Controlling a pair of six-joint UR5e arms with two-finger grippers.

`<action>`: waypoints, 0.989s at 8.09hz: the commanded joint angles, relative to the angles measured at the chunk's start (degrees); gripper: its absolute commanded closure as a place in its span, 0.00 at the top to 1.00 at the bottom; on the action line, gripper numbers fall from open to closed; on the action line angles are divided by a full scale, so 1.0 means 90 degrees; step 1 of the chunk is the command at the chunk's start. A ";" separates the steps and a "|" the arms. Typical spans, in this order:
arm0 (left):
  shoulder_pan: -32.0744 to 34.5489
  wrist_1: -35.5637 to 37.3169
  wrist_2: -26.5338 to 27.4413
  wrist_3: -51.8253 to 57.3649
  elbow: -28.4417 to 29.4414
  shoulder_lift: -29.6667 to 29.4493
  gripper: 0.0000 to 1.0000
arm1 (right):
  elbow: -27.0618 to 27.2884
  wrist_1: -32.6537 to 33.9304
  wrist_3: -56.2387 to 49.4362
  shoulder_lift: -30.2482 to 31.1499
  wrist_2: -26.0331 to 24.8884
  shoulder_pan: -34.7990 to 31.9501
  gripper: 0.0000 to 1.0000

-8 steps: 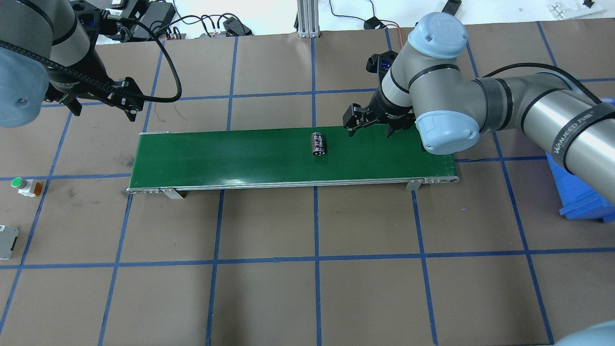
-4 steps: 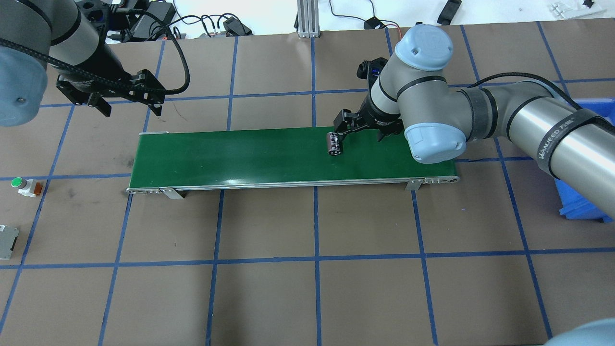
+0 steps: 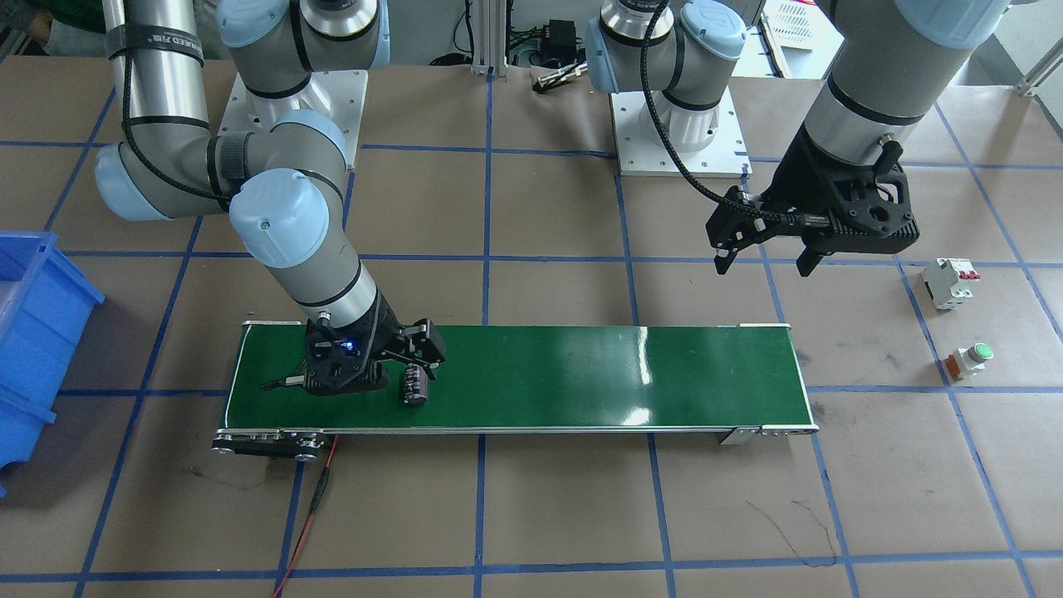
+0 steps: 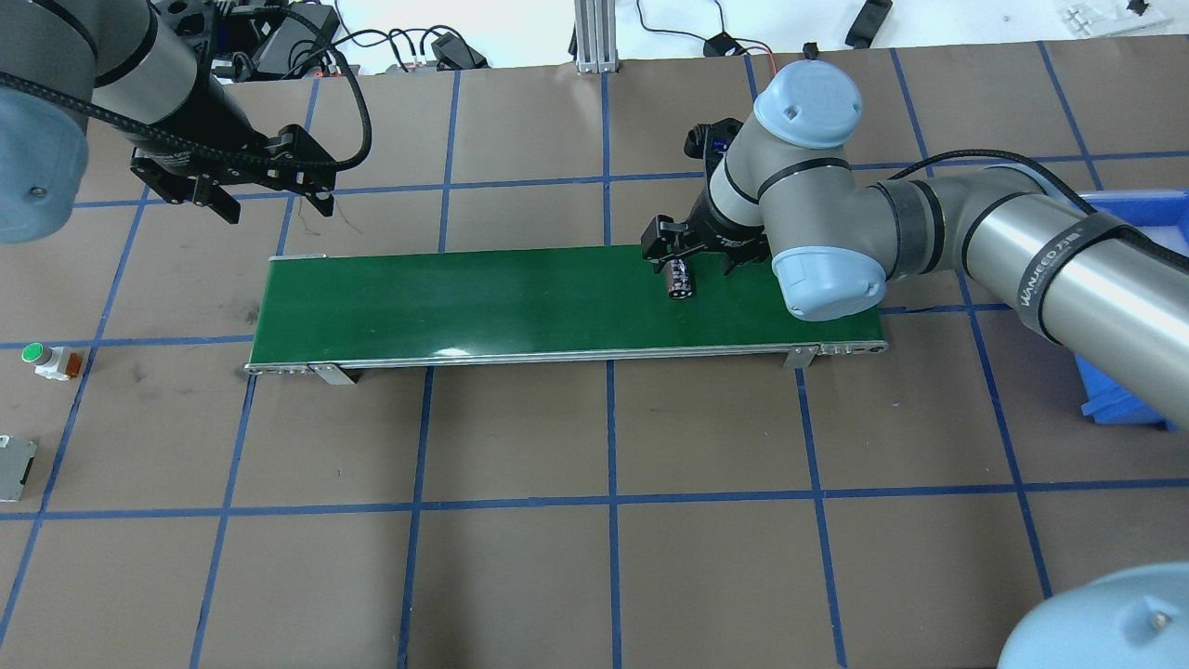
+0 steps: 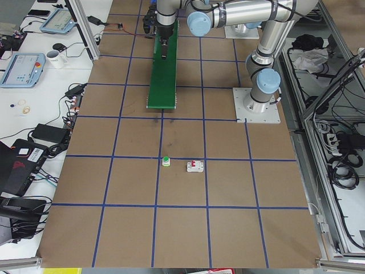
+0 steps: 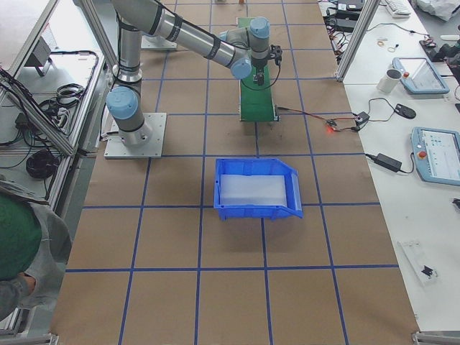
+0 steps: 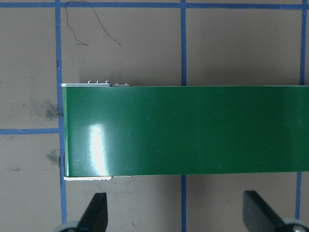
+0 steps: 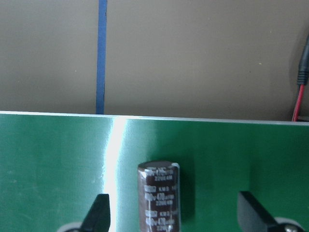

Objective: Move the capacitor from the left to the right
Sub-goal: 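Lower the right gripper onto the capacitor and close on it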

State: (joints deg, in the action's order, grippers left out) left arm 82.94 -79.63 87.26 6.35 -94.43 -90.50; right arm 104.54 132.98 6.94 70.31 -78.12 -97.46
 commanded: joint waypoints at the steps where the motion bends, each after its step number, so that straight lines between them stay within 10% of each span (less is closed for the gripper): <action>1: 0.0004 -0.0010 0.0011 0.0027 -0.0005 0.0016 1.00 | -0.0004 0.0293 0.0001 -0.0195 -0.0089 -0.0001 0.61; 4: 0.0004 -0.0010 0.0012 0.0027 0.0004 0.0055 1.00 | 0.0006 0.0206 -0.0009 -0.0244 -0.0050 0.0009 0.00; 8: 0.0004 -0.0273 0.0002 0.0027 0.0004 0.0084 1.00 | -0.0772 -0.1954 -0.0116 0.0515 -0.0545 0.0329 0.00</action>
State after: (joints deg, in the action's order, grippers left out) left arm 82.97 -81.20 87.33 6.59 -94.47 -89.80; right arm 102.26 127.31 6.40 71.12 -79.74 -96.57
